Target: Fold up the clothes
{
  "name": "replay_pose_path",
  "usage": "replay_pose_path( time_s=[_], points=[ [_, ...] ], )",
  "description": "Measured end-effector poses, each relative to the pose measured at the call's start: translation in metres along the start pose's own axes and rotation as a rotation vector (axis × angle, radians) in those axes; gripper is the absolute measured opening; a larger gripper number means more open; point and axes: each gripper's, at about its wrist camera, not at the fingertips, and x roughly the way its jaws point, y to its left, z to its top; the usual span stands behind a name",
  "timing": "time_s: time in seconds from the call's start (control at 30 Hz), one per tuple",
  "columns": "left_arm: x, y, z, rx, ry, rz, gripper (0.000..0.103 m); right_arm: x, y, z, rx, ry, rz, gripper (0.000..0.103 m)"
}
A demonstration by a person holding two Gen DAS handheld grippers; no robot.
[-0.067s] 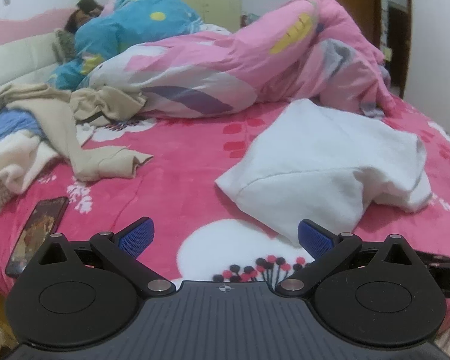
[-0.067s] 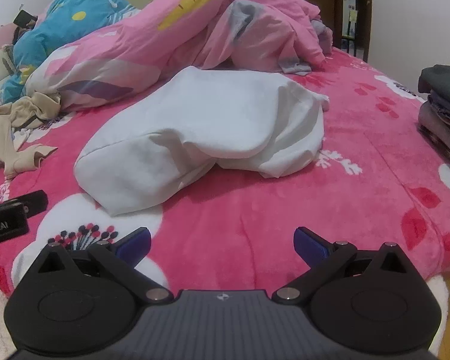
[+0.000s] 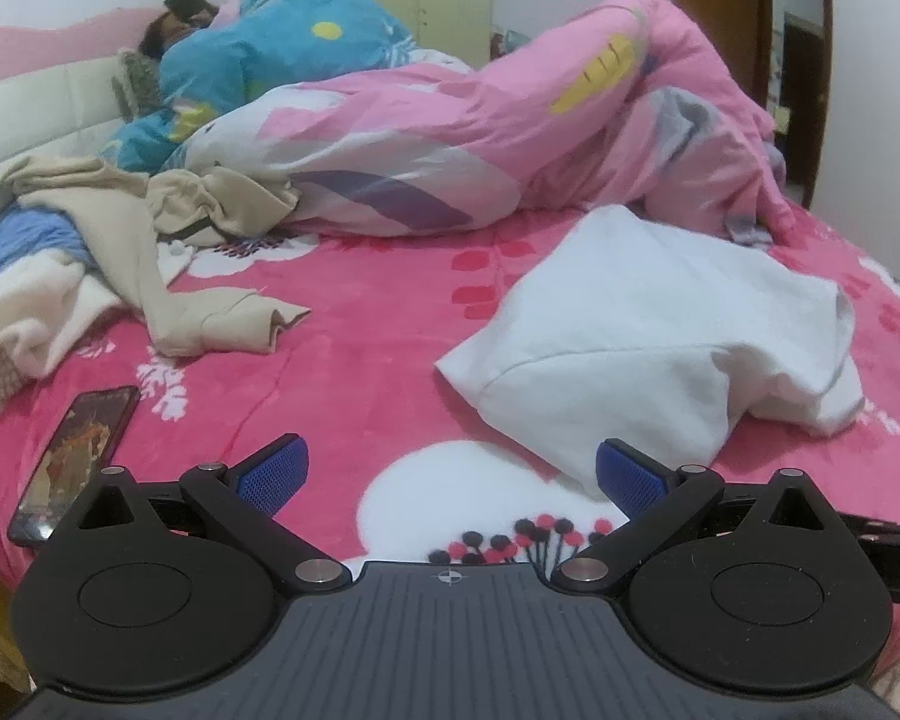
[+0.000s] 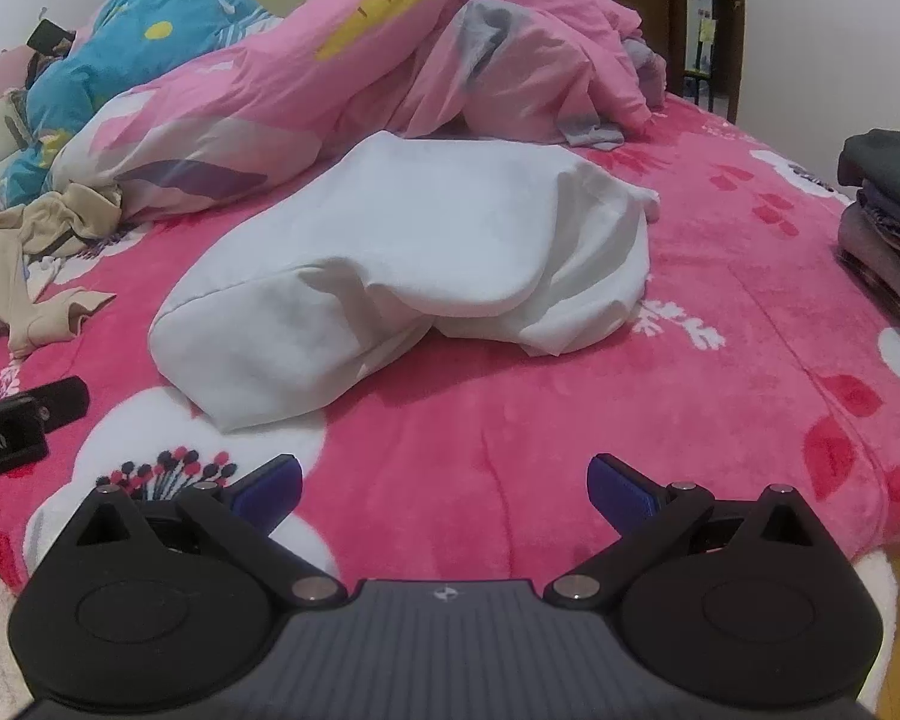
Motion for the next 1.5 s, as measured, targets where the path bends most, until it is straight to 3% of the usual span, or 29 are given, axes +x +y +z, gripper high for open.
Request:
replay_pose_path(
  time_s=[0.27, 0.5, 0.57, 0.6, 0.73, 0.77, 0.97, 1.17, 1.5],
  points=[
    [-0.006, 0.008, -0.009, -0.015, -0.066, -0.035, 0.103, -0.005, -0.002, -0.006, 0.020, -0.032, -0.029, 0.103],
    [-0.005, 0.001, -0.004, 0.037, -0.001, -0.022, 0.103, -0.010, -0.005, -0.003, 0.033, -0.040, -0.042, 0.103],
    [-0.005, -0.006, -0.004, 0.068, 0.014, 0.020, 0.103, -0.009, -0.006, -0.002, 0.038, -0.038, -0.045, 0.103],
    [-0.005, -0.006, -0.005, 0.060, 0.022, 0.012, 0.103, -0.008, -0.006, -0.002, 0.042, -0.038, -0.047, 0.103],
    [-0.011, 0.001, -0.004, -0.026, 0.051, -0.135, 0.103, -0.008, -0.006, -0.002, 0.042, -0.032, -0.051, 0.103],
    [-0.011, 0.000, -0.005, -0.028, 0.051, -0.136, 0.103, -0.008, -0.006, -0.002, 0.042, -0.029, -0.050, 0.103],
    [-0.008, -0.008, -0.004, -0.023, 0.075, -0.083, 0.103, -0.007, -0.005, -0.003, 0.040, -0.025, -0.045, 0.103],
    [-0.011, -0.011, -0.006, 0.009, 0.025, -0.013, 0.103, -0.009, -0.007, -0.003, 0.047, -0.030, -0.048, 0.103],
    [-0.016, -0.018, -0.004, 0.061, -0.024, -0.032, 0.103, -0.009, -0.005, 0.000, 0.036, -0.030, -0.043, 0.103]
  ],
)
